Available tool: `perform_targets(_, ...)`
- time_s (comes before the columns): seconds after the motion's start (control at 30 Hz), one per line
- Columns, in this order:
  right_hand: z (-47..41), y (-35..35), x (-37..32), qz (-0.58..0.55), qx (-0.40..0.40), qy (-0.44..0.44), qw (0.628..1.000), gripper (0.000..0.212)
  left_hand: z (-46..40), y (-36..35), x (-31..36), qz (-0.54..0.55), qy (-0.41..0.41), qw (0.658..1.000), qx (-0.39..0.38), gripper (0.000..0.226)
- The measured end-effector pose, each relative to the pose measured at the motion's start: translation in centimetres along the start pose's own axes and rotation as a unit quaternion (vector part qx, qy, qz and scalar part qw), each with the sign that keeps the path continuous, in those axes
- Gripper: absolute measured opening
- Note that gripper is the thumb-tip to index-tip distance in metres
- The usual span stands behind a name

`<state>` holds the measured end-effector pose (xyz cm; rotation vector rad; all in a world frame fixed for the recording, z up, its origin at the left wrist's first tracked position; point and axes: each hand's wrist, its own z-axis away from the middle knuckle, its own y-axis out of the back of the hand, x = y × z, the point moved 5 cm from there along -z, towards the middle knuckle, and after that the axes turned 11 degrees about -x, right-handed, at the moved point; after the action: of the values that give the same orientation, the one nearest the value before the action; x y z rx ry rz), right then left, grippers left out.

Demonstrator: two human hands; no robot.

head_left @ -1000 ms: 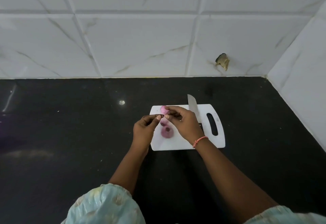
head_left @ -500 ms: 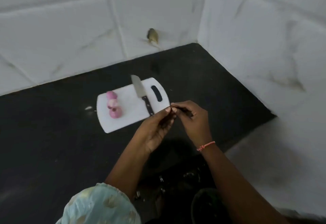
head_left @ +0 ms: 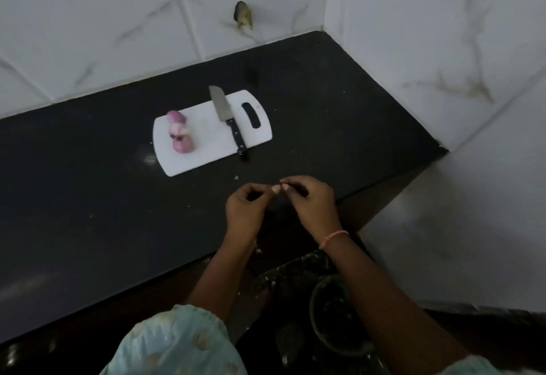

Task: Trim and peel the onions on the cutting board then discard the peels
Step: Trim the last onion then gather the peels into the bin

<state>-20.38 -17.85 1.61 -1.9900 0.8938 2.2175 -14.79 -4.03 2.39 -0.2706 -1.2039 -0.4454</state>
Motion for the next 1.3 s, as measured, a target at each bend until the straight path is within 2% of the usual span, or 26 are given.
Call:
perform_targets(0.1,-3.4,-4.8,-1.2,0.089,-0.076,0.051,0.992,0.024,-0.9,4.7,0.0,0.047,-0.023,0.995,0.080,0.010)
perform_targets(0.17,-5.1,-7.9,-1.0,0.134,-0.116,0.051,0.983,0.029,-1.8,7.4,-0.1,0.097,-0.019,0.987,0.123,0.016)
perform_targets(0.23,-6.2,-9.8,-0.7,0.181,-0.113,0.057,0.975,0.028,-2.5,9.4,-0.4,0.127,-0.008,0.981,0.148,0.020)
perform_targets(0.37,-6.9,-10.4,-1.1,0.252,-0.067,0.103,0.960,0.010,-3.0,11.2,-0.9,0.151,0.002,0.975,0.161,0.021)
perform_targets(0.5,-7.4,-11.0,-1.7,0.320,-0.060,0.130,0.937,0.008,-3.7,11.7,-1.2,0.156,0.013,0.975,0.158,0.020)
perform_targets(0.6,-7.5,-10.4,-1.4,0.250,-0.069,0.105,0.960,0.008,-4.2,10.9,-1.1,0.153,0.018,0.978,0.141,0.020)
perform_targets(0.67,-7.3,-8.7,-0.6,0.115,-0.067,0.038,0.990,0.008,-4.5,9.6,-1.0,0.142,0.017,0.983,0.112,0.020)
perform_targets(0.73,-6.1,-6.3,0.9,-0.030,-0.040,-0.056,0.997,0.007,-4.5,7.3,-0.9,0.127,0.020,0.989,0.073,0.021)
perform_targets(0.8,-3.8,-3.3,2.4,-0.152,0.037,-0.104,0.982,0.009,-3.9,4.2,-0.9,0.108,0.023,0.994,0.020,0.022)
perform_targets(0.87,-0.6,0.4,4.1,-0.228,0.131,-0.139,0.955,0.011,-2.9,0.0,-1.2,0.083,0.027,0.995,-0.054,0.023)
perform_targets(0.93,3.3,3.9,6.4,-0.242,0.215,-0.172,0.930,0.009,-1.6,-4.6,-2.4,0.054,0.039,0.988,-0.139,0.022)
perform_targets(1.07,10.8,7.2,14.1,-0.258,0.296,-0.262,0.882,0.013,0.9,-13.3,-7.7,-0.004,0.106,0.956,-0.274,0.021)
perform_targets(1.17,17.0,6.9,22.2,-0.265,0.334,-0.366,0.827,0.006,1.3,-18.5,-15.2,-0.105,0.165,0.922,-0.335,0.024)
perform_targets(1.23,21.0,6.2,27.5,-0.233,0.354,-0.436,0.794,0.014,1.6,-21.0,-20.6,-0.195,0.189,0.890,-0.366,0.027)
perform_targets(1.3,23.6,5.2,31.7,-0.208,0.345,-0.478,0.781,0.021,1.3,-22.5,-25.1,-0.246,0.207,0.868,-0.378,0.029)
